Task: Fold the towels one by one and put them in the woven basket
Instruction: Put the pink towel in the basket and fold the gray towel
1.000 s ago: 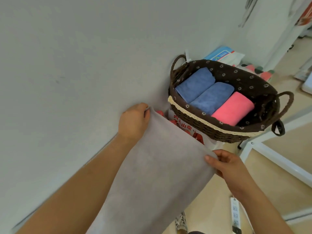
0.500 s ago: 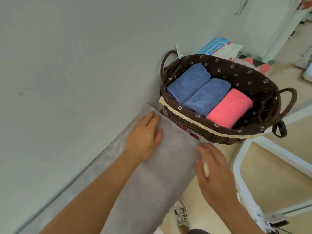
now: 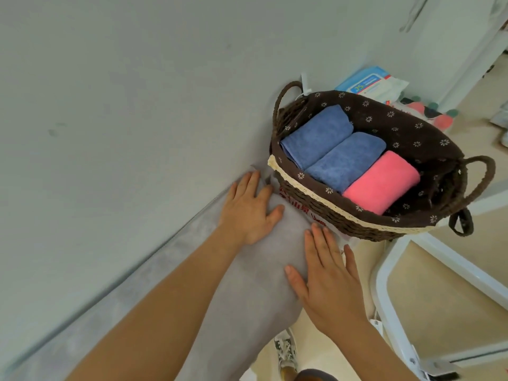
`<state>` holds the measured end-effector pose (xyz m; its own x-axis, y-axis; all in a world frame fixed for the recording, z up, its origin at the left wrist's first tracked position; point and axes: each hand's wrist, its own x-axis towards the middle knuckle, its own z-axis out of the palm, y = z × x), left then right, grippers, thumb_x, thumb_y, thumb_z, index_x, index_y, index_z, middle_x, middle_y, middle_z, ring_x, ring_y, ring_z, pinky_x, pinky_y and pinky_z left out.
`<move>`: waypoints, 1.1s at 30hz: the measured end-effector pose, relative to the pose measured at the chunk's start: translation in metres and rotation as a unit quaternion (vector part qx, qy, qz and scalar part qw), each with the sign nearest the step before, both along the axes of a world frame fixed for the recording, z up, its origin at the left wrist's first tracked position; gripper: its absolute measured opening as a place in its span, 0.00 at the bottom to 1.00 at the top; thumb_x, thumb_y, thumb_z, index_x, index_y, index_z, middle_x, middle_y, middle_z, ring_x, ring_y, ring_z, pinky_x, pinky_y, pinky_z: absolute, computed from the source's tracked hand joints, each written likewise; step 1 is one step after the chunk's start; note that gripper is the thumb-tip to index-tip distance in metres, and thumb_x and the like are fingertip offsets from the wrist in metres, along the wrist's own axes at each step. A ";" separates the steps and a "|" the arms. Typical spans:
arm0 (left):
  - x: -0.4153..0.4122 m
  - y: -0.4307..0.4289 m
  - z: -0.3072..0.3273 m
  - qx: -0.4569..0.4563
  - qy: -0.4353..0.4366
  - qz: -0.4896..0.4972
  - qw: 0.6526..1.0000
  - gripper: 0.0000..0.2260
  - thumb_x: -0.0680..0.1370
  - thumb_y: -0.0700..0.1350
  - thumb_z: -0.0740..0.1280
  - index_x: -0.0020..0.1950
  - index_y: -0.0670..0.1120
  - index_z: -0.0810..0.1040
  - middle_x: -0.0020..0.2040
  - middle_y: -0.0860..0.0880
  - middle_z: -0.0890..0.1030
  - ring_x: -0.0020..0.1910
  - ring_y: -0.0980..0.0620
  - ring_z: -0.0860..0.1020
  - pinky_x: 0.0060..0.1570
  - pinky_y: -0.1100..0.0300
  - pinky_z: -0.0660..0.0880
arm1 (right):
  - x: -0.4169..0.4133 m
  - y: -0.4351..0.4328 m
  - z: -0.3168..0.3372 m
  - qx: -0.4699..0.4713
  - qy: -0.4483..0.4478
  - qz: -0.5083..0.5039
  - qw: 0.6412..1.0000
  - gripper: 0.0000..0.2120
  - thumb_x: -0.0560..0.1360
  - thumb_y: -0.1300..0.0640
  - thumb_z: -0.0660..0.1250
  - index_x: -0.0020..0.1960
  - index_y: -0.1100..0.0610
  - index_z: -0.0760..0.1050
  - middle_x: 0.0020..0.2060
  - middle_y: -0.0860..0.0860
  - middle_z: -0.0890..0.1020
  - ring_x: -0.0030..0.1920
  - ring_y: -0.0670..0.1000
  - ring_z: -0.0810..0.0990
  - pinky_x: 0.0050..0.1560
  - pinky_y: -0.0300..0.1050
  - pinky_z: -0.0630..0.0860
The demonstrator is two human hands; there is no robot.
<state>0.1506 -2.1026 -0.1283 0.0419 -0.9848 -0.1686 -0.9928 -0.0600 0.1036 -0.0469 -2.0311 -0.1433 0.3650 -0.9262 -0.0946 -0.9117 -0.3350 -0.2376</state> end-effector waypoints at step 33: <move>0.034 0.534 0.019 -0.232 0.516 0.643 0.517 0.09 0.73 0.36 0.70 0.44 0.40 0.70 0.36 0.36 0.79 0.33 0.47 0.77 0.39 0.52 0.74 | 0.164 0.324 0.058 0.031 -0.081 0.484 0.871 0.20 0.60 0.41 0.68 0.48 0.46 0.67 0.49 0.45 0.70 0.47 0.47 0.72 0.43 0.41 0.67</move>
<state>0.1850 -1.5690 -0.1094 0.8351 -0.1999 -0.5125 0.4345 -0.3317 0.8374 0.1169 -1.7066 -0.0855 0.9850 -0.1725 -0.0079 -0.1623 -0.9094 -0.3830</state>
